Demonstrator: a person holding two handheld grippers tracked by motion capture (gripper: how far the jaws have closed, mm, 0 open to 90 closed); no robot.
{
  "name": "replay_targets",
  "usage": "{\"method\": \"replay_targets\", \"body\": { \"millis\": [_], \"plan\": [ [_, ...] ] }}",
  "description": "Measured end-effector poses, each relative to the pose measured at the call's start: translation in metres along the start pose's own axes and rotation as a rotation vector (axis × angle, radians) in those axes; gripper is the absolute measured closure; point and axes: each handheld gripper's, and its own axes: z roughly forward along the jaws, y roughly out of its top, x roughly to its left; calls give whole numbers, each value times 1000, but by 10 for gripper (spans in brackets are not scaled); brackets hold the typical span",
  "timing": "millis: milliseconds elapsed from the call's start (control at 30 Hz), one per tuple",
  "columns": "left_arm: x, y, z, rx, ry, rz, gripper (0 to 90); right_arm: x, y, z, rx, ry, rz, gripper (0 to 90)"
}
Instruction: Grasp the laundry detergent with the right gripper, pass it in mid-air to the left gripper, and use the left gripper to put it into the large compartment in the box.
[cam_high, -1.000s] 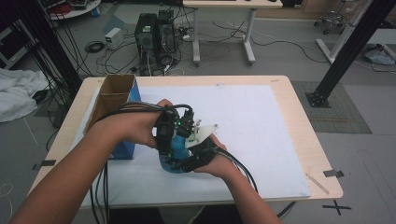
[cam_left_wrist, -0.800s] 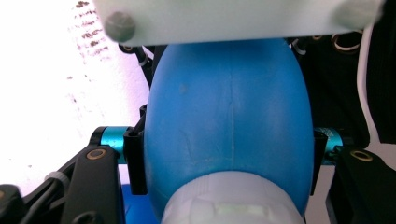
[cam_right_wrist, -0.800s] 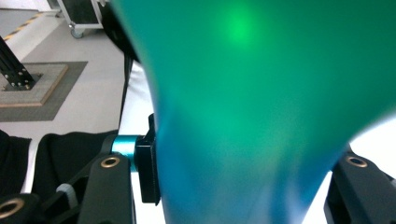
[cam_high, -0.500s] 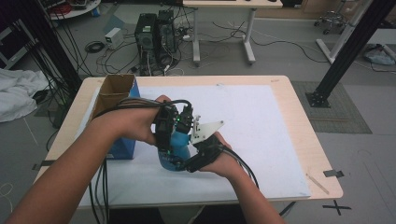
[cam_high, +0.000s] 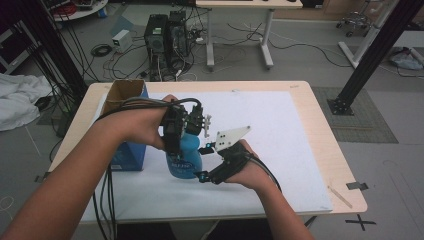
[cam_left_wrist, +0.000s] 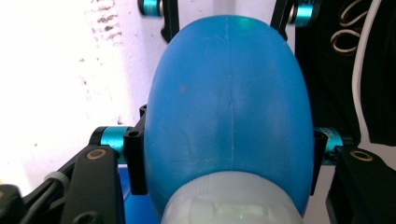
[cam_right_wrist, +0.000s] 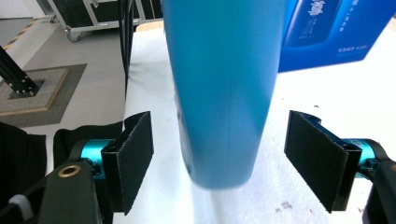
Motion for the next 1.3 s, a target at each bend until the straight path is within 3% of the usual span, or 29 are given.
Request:
{"method": "replay_targets", "body": {
  "millis": [367,433,667,700,967,1000,1033,1067,1300],
  "plan": [
    [8,-12,-26,-2,-6,-83,387,-8,-3,-28,17,-53,44,181],
    [14,-18,-36,-5,-14,-122,387,-11,-3,-36,25,-69,57,181],
    [25,-32,-58,0,-18,-194,387,-15,-2,-44,40,-82,71,134],
    [30,-38,-67,1,-12,-226,387,-18,-3,-46,41,-90,75,134],
    [44,-65,-95,-32,4,-317,386,-23,-4,-45,68,-85,91,133],
    [48,-75,-103,-47,9,-350,386,-24,-4,-46,75,-85,99,133],
    [48,-75,-103,-47,9,-350,386,-24,-4,-46,75,-85,99,133],
    [52,-84,-109,-55,10,-388,386,-25,-4,-47,78,-89,95,133],
    [66,-110,-116,-37,11,-502,386,-27,-4,-49,86,-99,105,133]
  ]
}}
